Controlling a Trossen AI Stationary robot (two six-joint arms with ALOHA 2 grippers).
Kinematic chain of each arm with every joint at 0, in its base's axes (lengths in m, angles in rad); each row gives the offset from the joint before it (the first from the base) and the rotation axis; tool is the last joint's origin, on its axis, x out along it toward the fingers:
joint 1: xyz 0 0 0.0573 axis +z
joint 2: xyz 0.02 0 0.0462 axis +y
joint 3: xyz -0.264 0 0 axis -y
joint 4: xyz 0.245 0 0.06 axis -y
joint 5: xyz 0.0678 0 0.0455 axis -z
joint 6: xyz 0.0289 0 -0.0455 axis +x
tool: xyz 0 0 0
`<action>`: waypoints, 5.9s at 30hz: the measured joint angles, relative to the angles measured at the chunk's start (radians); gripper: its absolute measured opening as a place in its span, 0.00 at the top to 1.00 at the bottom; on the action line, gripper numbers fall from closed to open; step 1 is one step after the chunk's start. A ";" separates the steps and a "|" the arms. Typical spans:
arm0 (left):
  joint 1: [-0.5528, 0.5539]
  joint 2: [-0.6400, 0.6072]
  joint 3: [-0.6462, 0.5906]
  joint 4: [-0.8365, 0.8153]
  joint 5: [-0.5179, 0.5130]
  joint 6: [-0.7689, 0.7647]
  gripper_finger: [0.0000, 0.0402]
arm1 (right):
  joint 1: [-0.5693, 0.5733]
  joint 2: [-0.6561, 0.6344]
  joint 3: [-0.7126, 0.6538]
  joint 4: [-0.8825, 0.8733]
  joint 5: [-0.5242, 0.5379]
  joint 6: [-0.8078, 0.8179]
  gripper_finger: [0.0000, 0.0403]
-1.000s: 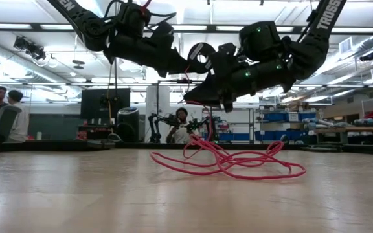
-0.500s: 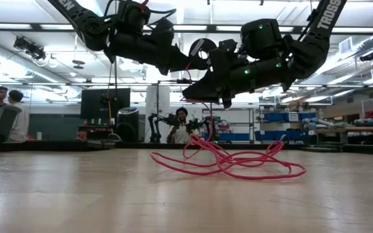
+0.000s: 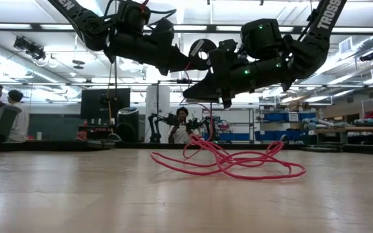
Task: Coil cords
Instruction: Coil the red wire onto the spool
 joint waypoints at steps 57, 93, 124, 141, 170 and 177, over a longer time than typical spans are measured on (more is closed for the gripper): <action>-0.026 0.001 0.138 -0.374 -0.296 -0.061 1.00 | 0.012 -0.244 0.178 -0.375 0.238 -0.234 1.00; -0.005 -0.043 0.105 -0.489 -0.066 -0.032 1.00 | -0.033 -0.299 0.160 -0.964 0.184 -0.242 0.90; 0.005 -0.064 0.177 -0.715 -0.130 -0.099 1.00 | -0.295 -0.296 0.158 -0.870 -0.419 -0.229 0.92; -0.026 -0.251 0.016 -0.603 -0.142 -0.048 1.00 | -0.232 -0.298 0.159 -0.582 -0.436 -0.267 0.88; -0.026 -0.246 -0.032 -0.368 -0.126 -0.060 1.00 | -0.121 -0.291 0.159 -0.360 -0.313 -0.323 0.75; -0.027 -0.246 -0.032 -0.342 -0.107 -0.060 1.00 | -0.109 -0.290 0.158 -0.311 -0.303 -0.337 0.76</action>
